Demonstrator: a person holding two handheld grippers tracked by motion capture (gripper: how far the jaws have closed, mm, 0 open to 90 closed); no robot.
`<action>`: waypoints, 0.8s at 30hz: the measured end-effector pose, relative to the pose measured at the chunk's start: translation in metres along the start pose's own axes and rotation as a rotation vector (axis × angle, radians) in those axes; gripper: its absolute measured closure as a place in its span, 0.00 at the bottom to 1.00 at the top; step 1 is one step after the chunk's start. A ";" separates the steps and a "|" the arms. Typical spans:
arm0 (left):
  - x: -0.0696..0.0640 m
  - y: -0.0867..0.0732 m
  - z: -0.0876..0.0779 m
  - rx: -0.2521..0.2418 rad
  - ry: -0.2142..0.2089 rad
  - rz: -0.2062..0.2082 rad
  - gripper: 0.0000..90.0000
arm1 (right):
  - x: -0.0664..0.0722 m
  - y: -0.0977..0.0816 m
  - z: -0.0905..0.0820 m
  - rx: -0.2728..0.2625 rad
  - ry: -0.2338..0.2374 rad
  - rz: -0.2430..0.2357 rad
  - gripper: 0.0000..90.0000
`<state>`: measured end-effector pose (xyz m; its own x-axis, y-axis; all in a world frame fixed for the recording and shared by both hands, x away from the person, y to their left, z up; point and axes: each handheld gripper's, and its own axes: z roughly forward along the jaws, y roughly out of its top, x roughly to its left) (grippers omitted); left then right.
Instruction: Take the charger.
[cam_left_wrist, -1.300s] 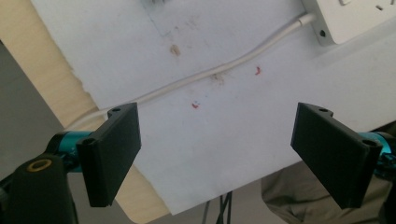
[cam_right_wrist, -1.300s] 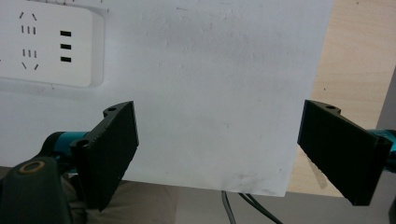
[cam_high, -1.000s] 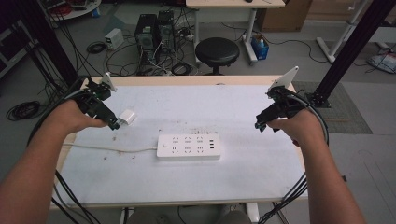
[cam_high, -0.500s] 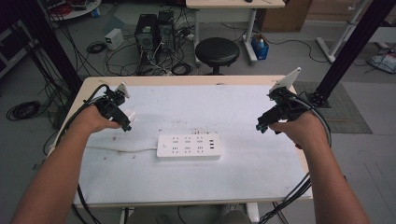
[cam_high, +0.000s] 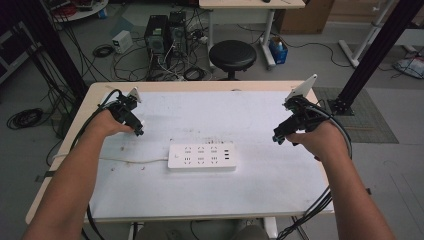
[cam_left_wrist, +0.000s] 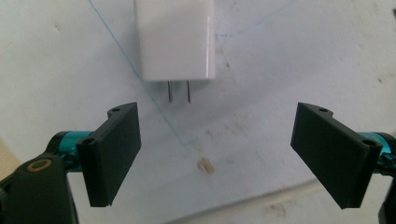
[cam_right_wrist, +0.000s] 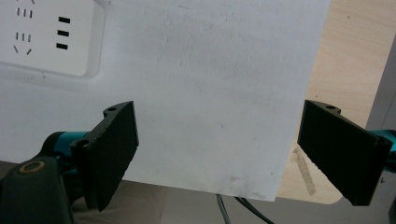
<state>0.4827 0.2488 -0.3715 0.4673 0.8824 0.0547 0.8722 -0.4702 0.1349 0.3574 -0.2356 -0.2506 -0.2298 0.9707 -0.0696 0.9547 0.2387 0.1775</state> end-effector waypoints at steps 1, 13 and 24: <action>0.000 0.000 0.000 0.000 0.000 0.000 0.18 | 0.001 -0.001 0.000 0.002 0.001 -0.002 0.13; 0.012 0.016 0.028 0.014 0.019 0.000 0.18 | -0.002 -0.005 -0.003 -0.009 0.001 0.006 0.13; 0.020 0.022 0.041 0.047 0.008 -0.021 0.27 | 0.004 -0.003 -0.004 -0.002 0.002 -0.004 0.13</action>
<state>0.5171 0.2559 -0.4081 0.4478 0.8921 0.0599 0.8877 -0.4516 0.0899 0.3526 -0.2326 -0.2478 -0.2344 0.9697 -0.0686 0.9533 0.2431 0.1794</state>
